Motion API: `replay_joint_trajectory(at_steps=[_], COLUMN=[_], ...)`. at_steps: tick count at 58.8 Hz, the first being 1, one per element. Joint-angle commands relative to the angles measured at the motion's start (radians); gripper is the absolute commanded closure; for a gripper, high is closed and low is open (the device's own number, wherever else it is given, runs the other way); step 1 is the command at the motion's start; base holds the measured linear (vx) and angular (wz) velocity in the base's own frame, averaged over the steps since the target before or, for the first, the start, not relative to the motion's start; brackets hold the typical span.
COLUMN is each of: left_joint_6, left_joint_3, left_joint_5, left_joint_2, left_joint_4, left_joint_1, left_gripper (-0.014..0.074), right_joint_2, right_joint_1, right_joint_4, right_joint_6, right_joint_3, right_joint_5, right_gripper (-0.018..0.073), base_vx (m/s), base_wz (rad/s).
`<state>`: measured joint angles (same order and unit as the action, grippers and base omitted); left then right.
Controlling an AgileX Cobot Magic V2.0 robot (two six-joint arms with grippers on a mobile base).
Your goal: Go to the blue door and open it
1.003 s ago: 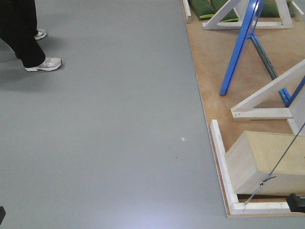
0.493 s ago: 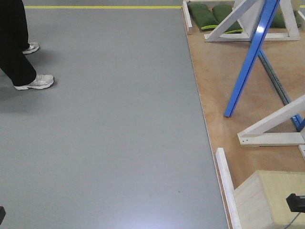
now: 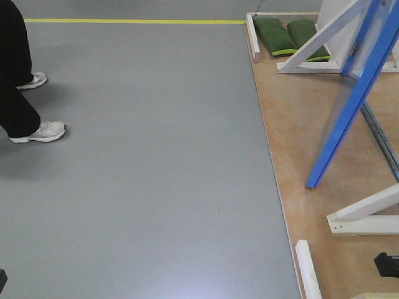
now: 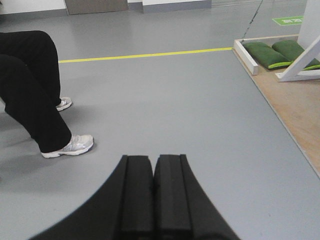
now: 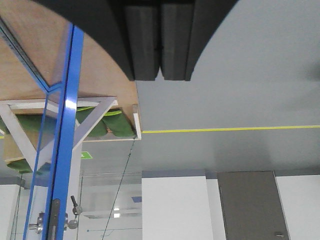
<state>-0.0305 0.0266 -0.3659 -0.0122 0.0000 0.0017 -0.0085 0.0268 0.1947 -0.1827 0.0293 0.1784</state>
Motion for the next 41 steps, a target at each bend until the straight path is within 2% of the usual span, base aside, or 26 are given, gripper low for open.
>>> replay_joint_trajectory(at_steps=[1, 41], left_joint_6=[0.003, 0.003], left_joint_3=[0.004, 0.004], left_joint_5=[0.078, 0.079], left_joint_2=[-0.016, -0.016], left_joint_4=[0.000, 0.000], left_joint_1=[0.002, 0.002], left_gripper=[0.0526, 0.0526], right_joint_2=[-0.021, -0.021], right_joint_1=[0.007, -0.012], right_joint_4=[-0.004, -0.004], right_joint_6=[-0.011, -0.011], right_joint_3=[0.020, 0.019], right_joint_5=[-0.082, -0.081], right_gripper=[0.0557, 0.0557], base_vx=[0.42, 0.37], base_wz=[0.01, -0.03])
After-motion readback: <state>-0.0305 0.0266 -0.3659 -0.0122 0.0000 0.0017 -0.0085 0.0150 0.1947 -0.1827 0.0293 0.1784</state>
